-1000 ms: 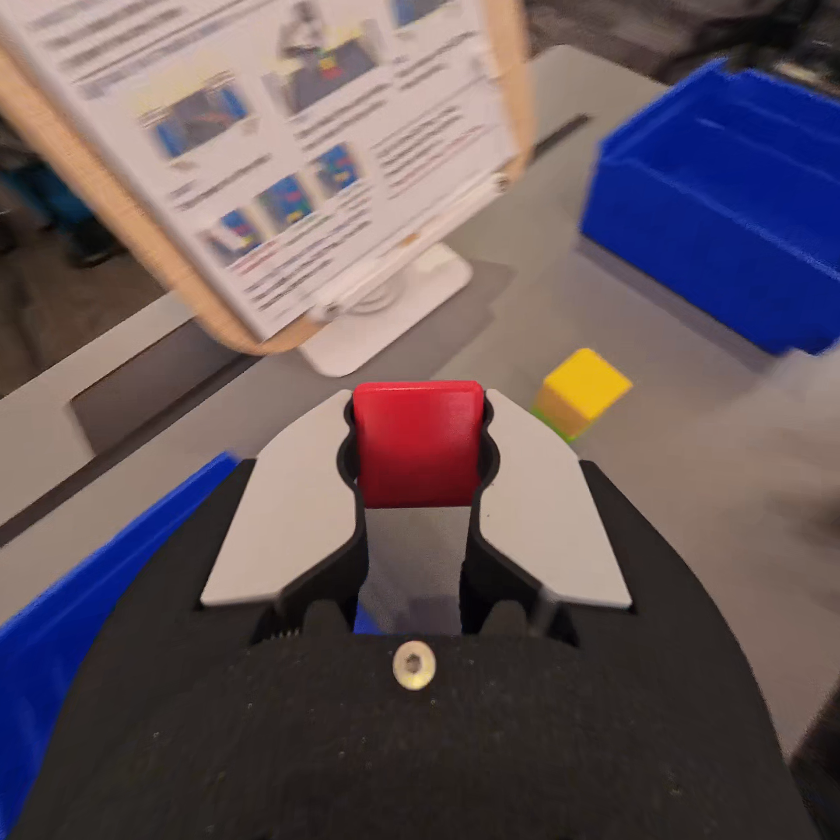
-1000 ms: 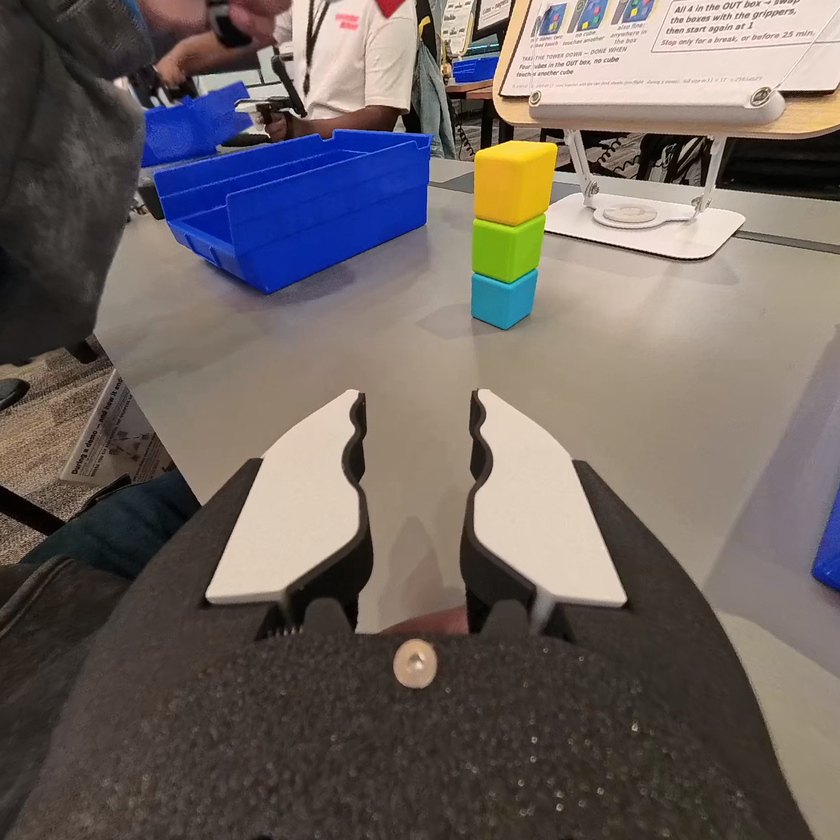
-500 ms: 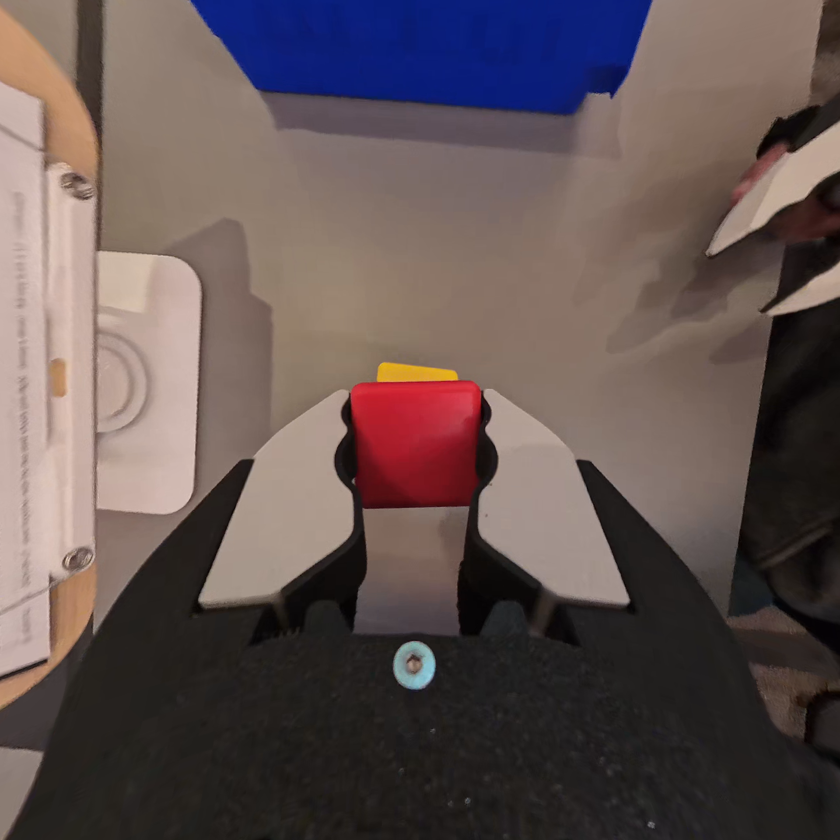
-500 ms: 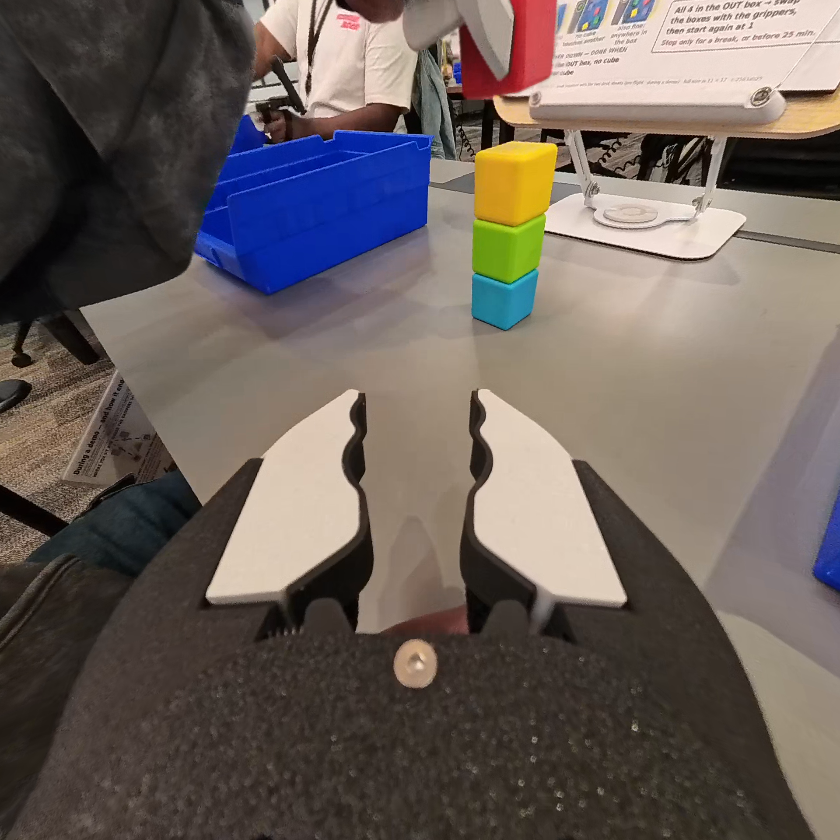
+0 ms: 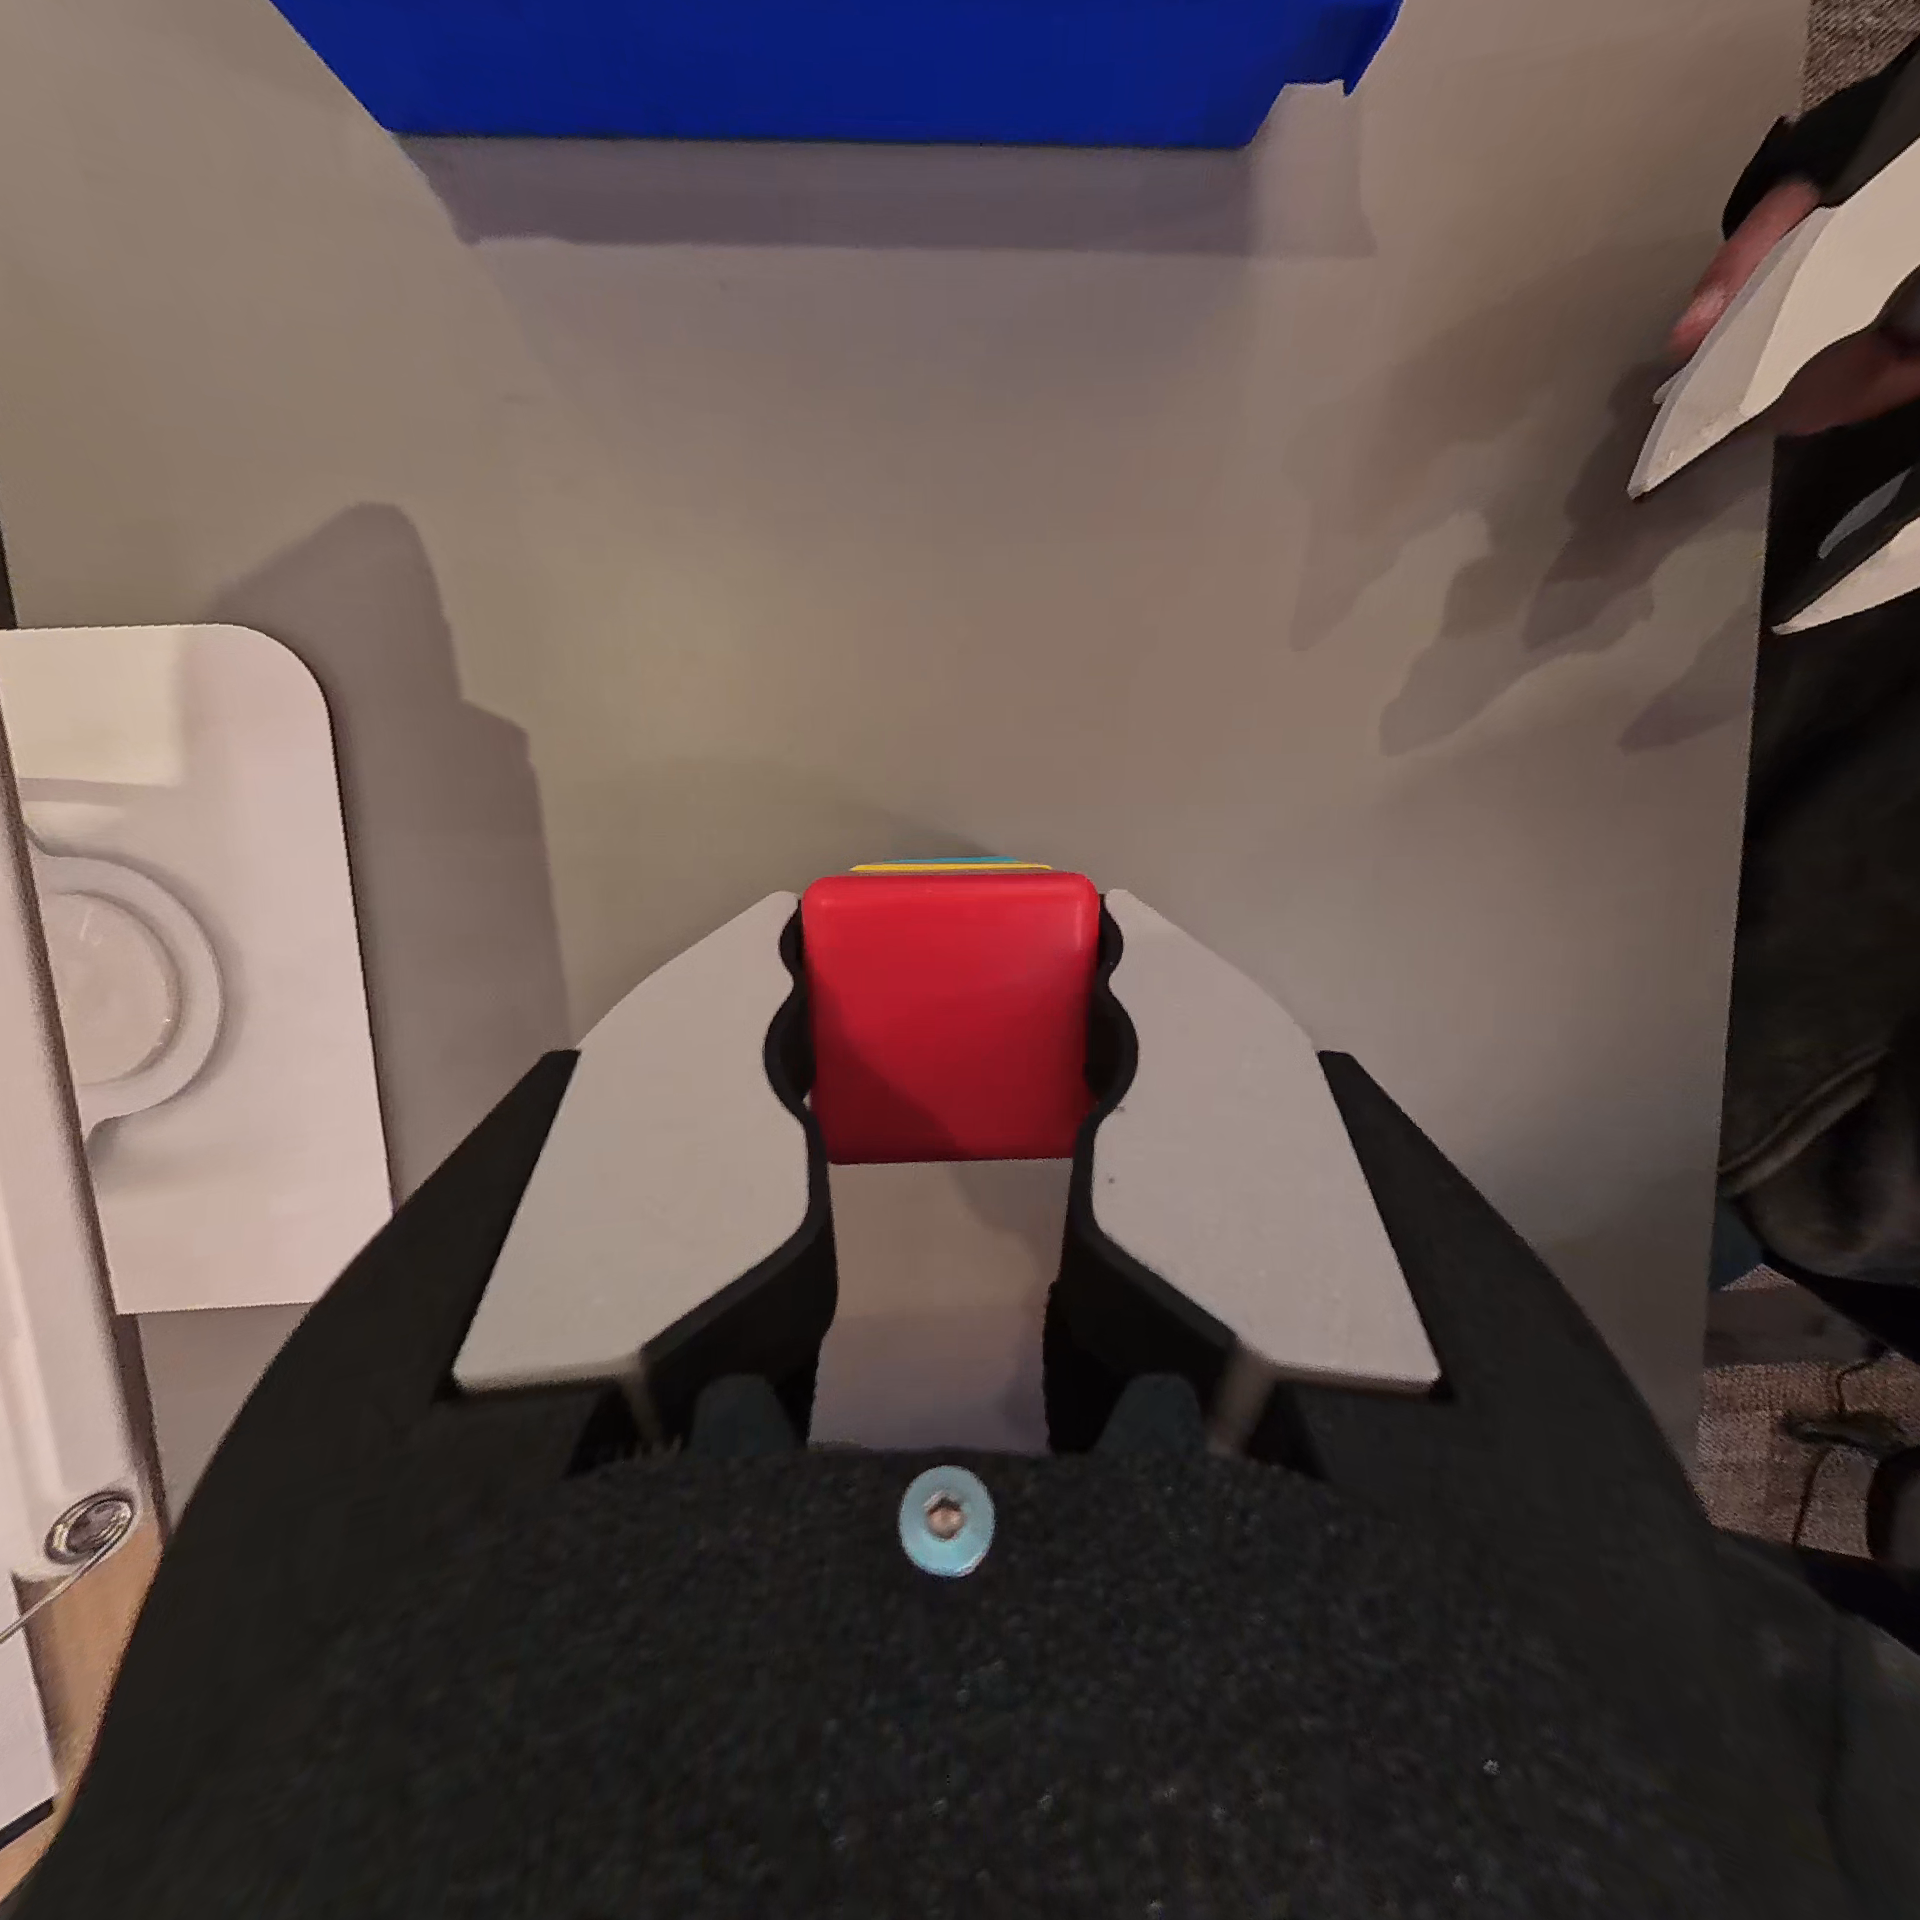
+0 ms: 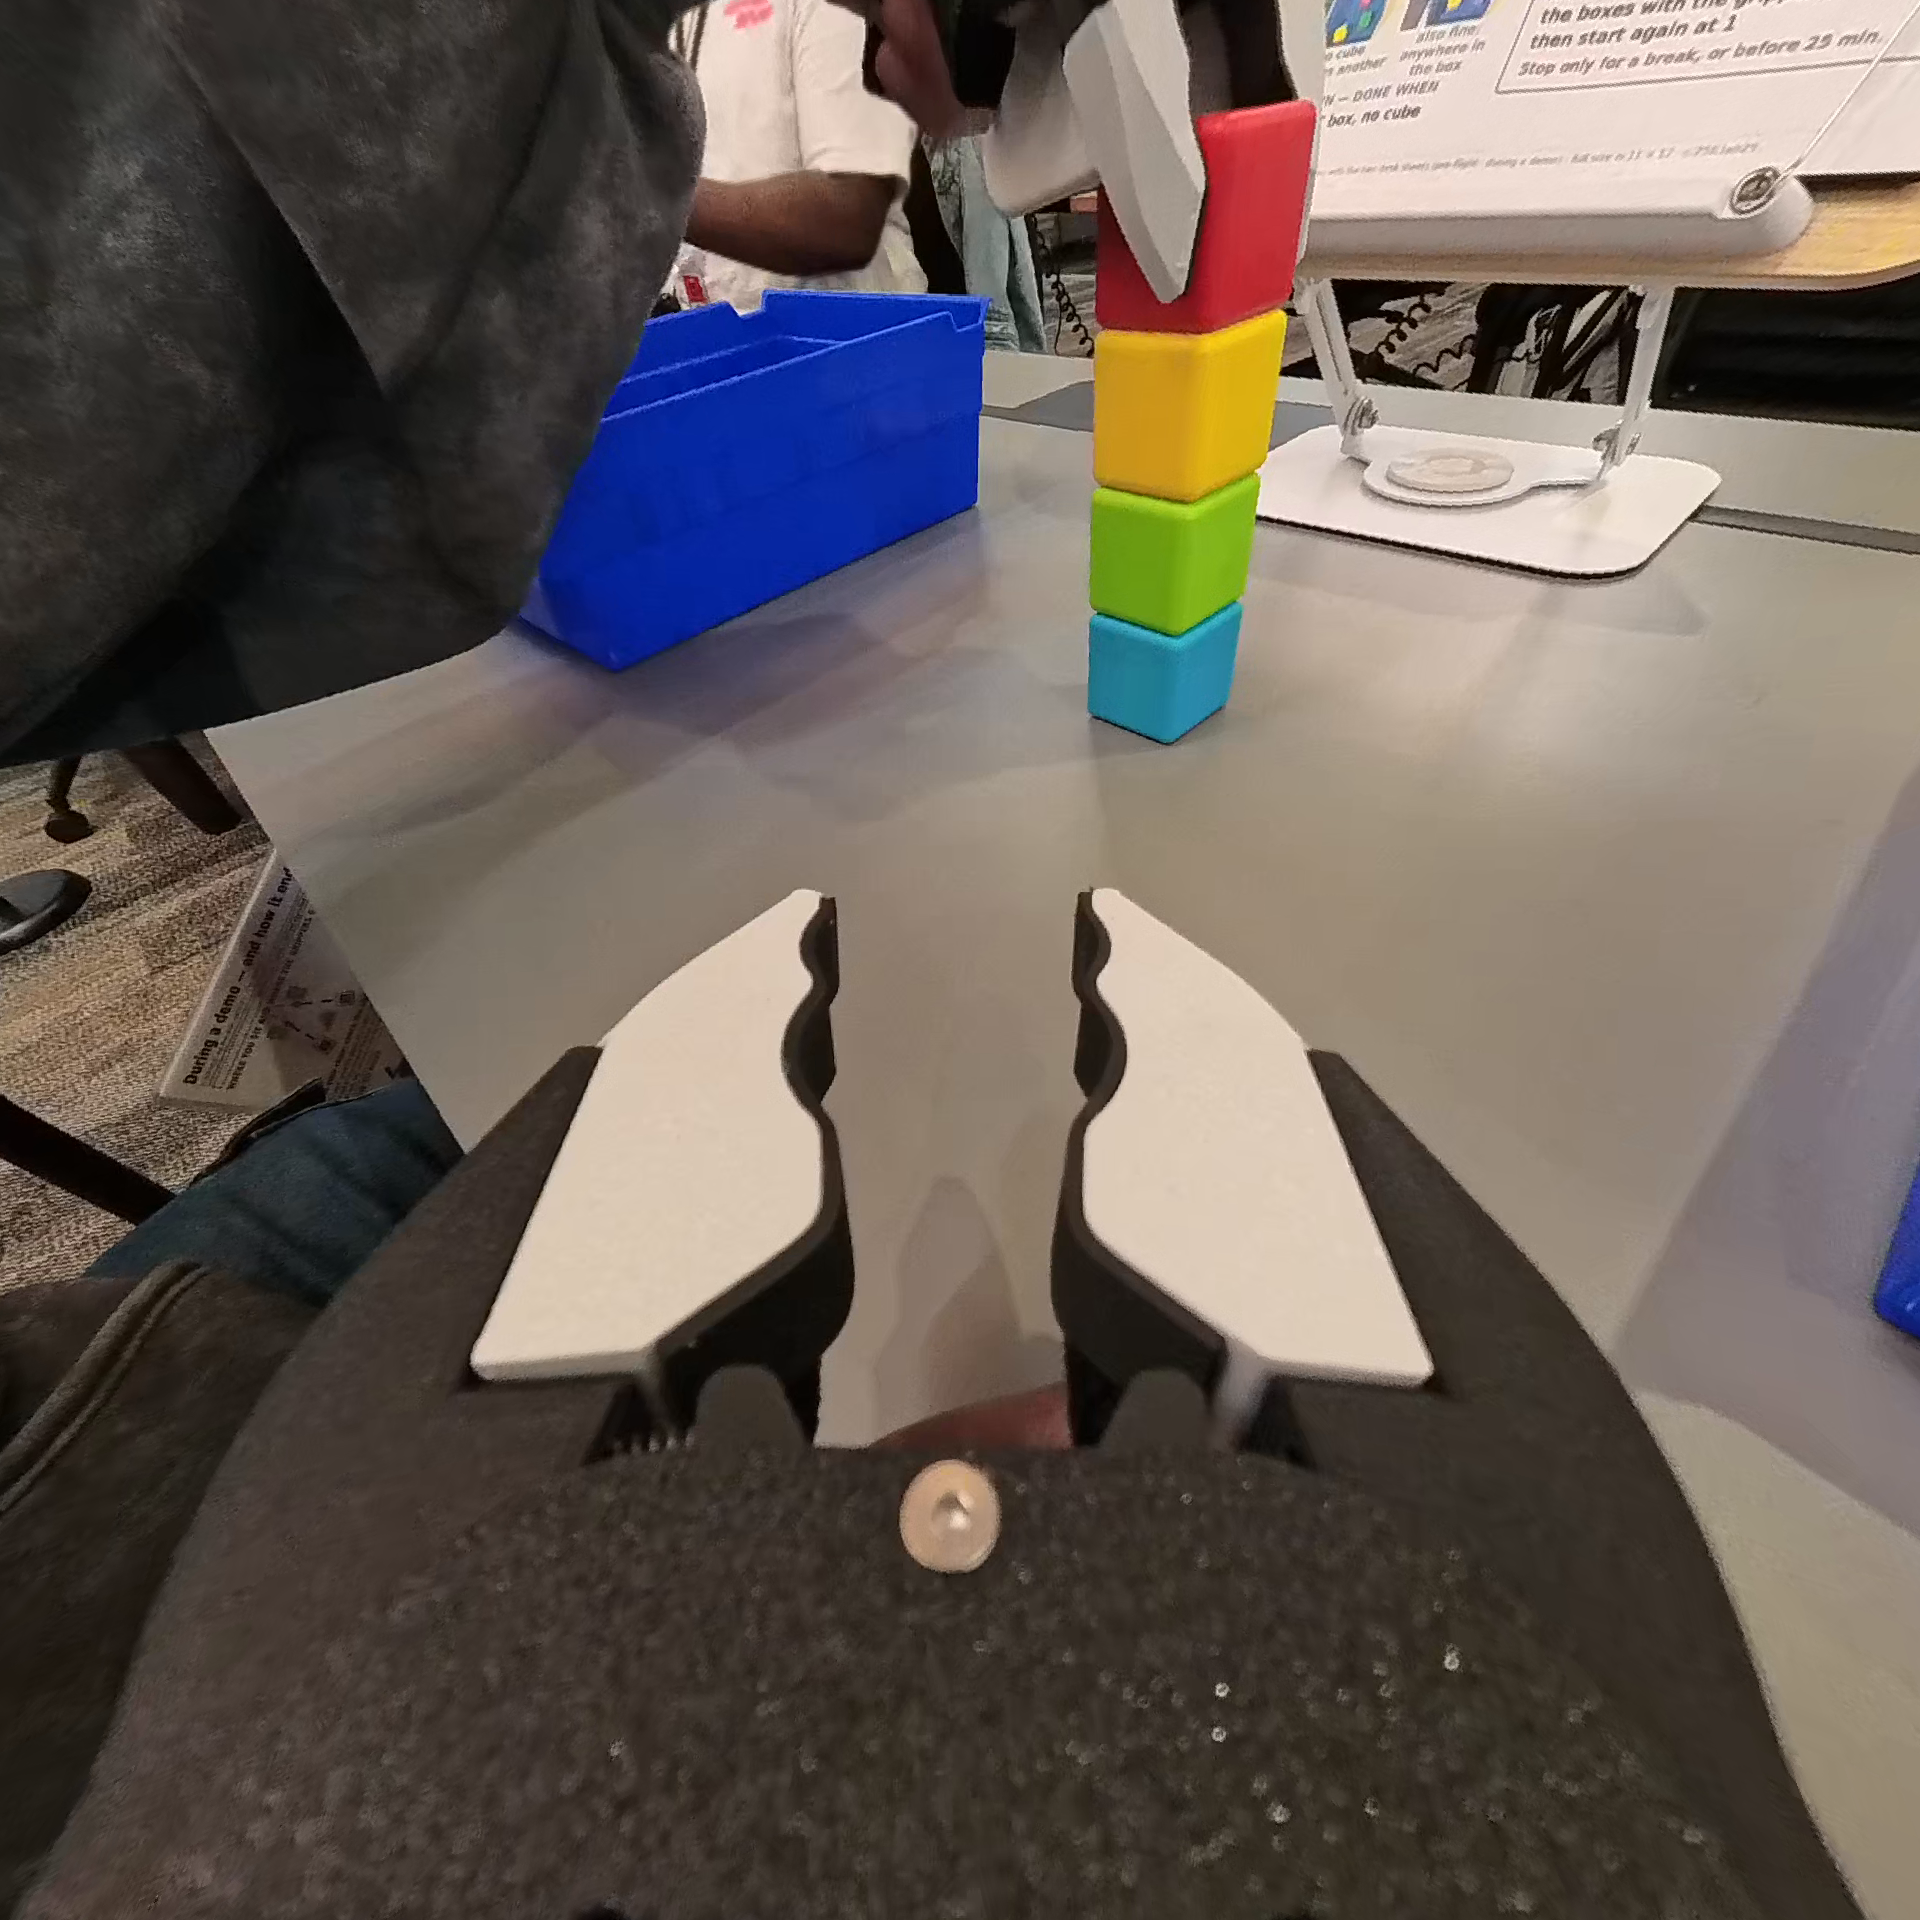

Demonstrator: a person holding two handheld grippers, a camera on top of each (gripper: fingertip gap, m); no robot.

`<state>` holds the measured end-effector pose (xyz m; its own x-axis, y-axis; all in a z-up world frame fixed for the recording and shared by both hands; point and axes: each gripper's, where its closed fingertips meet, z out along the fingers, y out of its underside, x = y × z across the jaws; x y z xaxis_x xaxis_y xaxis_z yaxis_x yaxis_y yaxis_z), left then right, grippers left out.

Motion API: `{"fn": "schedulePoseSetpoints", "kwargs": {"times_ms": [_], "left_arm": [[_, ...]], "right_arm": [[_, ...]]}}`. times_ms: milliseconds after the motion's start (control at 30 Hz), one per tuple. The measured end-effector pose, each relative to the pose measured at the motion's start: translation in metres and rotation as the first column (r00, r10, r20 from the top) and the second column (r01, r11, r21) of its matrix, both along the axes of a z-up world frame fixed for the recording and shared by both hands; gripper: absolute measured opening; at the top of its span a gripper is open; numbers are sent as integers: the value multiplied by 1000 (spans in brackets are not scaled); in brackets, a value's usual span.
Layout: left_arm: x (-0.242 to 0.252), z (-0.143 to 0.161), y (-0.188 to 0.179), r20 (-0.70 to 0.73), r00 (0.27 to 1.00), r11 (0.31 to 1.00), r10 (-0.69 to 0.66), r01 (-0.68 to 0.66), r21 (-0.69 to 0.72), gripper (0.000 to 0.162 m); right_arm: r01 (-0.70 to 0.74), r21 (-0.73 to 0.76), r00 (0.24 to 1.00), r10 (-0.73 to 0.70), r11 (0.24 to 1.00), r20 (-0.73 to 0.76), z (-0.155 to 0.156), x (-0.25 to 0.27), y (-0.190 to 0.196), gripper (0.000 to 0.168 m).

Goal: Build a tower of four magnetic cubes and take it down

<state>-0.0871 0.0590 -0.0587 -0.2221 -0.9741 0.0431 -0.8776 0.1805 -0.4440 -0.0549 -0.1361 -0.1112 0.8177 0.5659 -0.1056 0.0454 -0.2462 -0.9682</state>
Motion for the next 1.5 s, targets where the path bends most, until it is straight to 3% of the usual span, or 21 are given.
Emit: {"fn": "schedulePoseSetpoints", "kwargs": {"times_ms": [167,333,433,500,633,733,867,967,1167,1500], "left_arm": [[-4,10,9,25,997,995,69,-70,73,88],[-14,59,-1,250,957,963,148,-197,182,88],[-31,91,-8,473,841,898,264,-394,199,86],[-53,104,-5,621,680,791,390,-593,154,86],[-98,80,-41,704,461,676,540,-736,-37,82],[-124,51,-72,774,299,596,559,-793,-124,80],[-153,0,-93,785,136,435,604,-882,-182,71],[-155,-37,-109,721,51,379,691,-875,-301,76],[-159,-35,-130,776,60,417,628,-868,-270,73],[-154,-41,-133,729,78,458,681,-822,-340,70]], "right_arm": [[3,-1,1000,-3,1000,-2,0,1,0,43],[26,-6,1000,-26,1000,-11,0,4,2,43],[32,-6,999,-32,999,-19,1,6,3,43],[36,-5,999,-36,999,-19,1,6,3,43],[64,8,998,-64,998,-7,1,8,4,43],[74,9,997,-74,997,8,0,8,5,43],[80,13,997,-80,997,13,0,9,5,43],[80,9,997,-80,997,18,0,8,5,43],[89,6,995,-89,996,34,-2,8,6,43],[98,28,993,-100,995,61,-1,7,5,43]]}}
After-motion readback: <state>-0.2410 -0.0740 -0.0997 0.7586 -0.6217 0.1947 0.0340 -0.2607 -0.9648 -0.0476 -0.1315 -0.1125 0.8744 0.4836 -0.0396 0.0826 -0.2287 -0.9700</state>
